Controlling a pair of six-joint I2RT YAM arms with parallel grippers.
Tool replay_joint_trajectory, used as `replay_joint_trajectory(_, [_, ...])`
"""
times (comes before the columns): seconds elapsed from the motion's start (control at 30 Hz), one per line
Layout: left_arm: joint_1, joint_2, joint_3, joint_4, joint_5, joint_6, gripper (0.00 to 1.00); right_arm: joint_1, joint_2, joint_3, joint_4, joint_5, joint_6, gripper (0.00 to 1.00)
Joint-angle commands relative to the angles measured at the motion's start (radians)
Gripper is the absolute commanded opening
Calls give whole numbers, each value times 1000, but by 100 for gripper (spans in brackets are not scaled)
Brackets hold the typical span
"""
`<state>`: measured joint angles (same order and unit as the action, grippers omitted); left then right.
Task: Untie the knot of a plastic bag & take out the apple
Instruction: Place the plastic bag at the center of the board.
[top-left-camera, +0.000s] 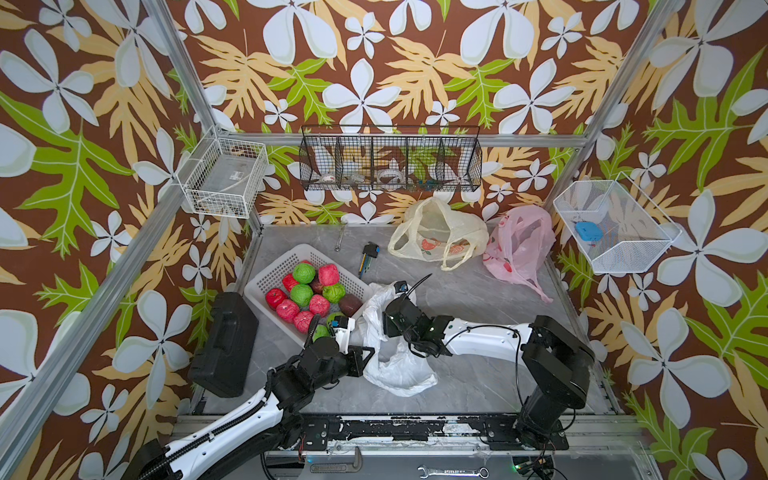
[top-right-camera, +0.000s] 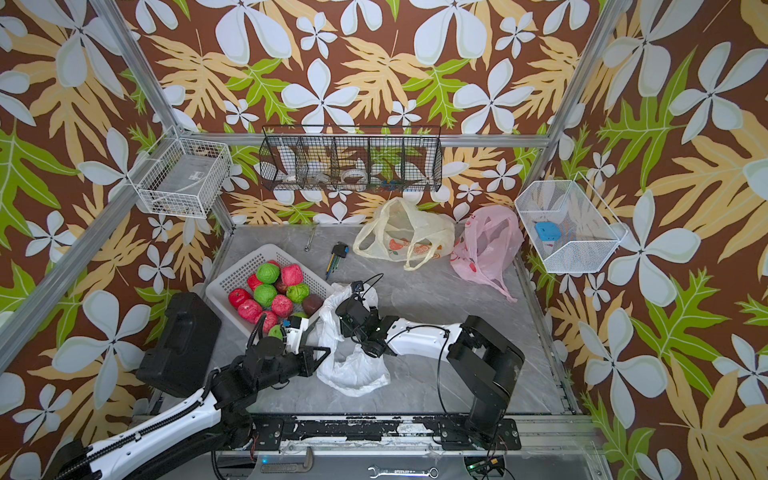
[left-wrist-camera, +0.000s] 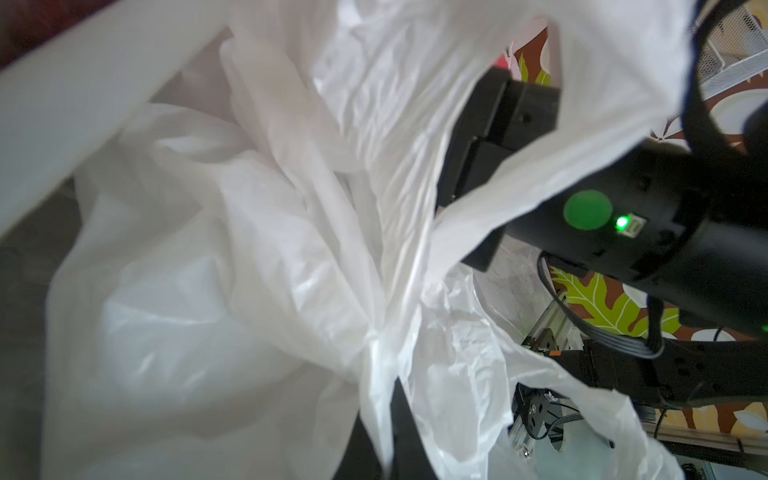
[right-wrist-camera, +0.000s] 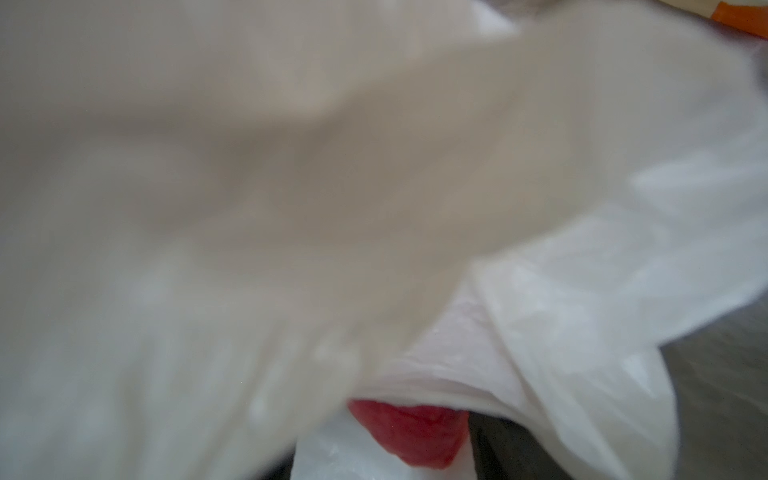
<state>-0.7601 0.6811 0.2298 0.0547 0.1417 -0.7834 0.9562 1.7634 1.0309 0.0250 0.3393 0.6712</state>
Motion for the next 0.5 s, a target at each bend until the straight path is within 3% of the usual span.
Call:
replay_joint_trajectory(0.0, [2,2,-8,5,24,-5,0,-12,41,27,-17,-22,-28,70])
replay_joint_trajectory(0.27, [11,-1,-35,26,48,-11,0,-43,185,122,4,-66,-99,72])
replay_joint_trajectory(0.47, [23,-14,-43,13,42,-11,0,-46,167,123,2,-55,-152,50])
